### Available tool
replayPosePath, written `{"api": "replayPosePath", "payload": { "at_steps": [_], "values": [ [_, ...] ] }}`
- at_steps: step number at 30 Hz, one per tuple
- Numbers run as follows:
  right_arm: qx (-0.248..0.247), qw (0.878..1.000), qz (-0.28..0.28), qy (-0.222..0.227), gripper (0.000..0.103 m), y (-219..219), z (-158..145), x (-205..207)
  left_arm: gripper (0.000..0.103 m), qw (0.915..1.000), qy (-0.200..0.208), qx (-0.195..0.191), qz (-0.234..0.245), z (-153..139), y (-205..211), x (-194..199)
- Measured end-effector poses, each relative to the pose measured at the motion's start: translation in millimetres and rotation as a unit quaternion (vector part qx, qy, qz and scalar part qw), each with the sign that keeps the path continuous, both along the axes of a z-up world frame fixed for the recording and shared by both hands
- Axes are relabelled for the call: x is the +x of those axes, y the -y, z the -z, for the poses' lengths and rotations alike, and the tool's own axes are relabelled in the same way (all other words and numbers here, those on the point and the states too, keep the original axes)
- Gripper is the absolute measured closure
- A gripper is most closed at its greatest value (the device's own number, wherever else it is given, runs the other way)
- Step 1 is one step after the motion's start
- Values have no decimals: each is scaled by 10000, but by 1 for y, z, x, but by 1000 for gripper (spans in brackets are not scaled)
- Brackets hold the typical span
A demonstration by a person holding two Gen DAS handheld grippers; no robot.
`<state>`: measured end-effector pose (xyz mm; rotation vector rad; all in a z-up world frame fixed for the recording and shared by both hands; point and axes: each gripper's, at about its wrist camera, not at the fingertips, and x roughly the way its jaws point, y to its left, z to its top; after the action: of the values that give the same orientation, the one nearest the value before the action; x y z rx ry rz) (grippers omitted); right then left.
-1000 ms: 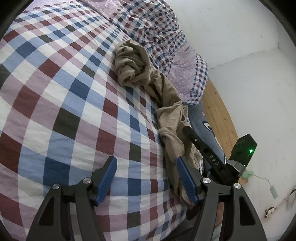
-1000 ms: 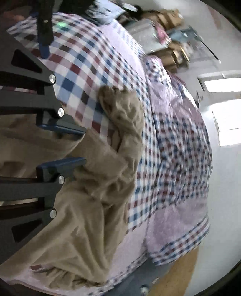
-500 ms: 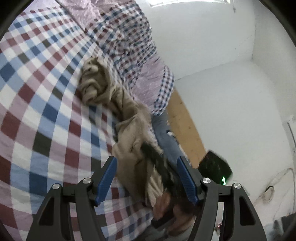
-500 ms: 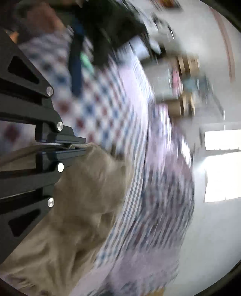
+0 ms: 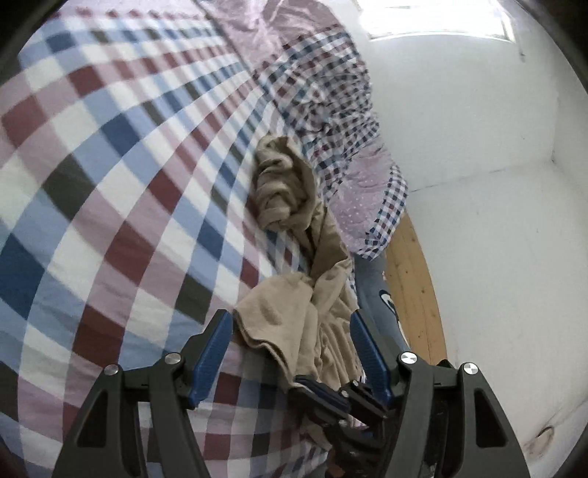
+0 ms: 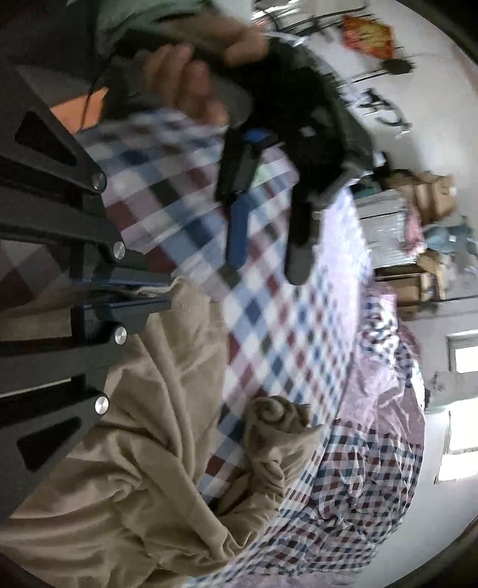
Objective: Fold clothes
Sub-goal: 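Grasp the garment hem with the left gripper and pull it back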
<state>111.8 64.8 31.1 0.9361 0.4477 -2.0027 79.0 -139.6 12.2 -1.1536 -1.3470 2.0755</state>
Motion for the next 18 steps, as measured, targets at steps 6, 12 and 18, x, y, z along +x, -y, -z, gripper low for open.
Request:
{"api": "replayPosePath", "payload": {
  "at_steps": [6, 12, 18],
  "values": [
    [199, 9986, -113, -480, 63, 12, -2, 14, 33, 9990, 100, -83, 425, 6, -25, -12],
    [219, 9975, 137, -661, 57, 15, 1, 8, 33, 9982, 174, -235, 529, 9, -33, -19],
    [363, 9935, 605, -894, 56, 32, 11, 1, 33, 9976, -237, 474, 441, 0, -22, -24]
  ]
}}
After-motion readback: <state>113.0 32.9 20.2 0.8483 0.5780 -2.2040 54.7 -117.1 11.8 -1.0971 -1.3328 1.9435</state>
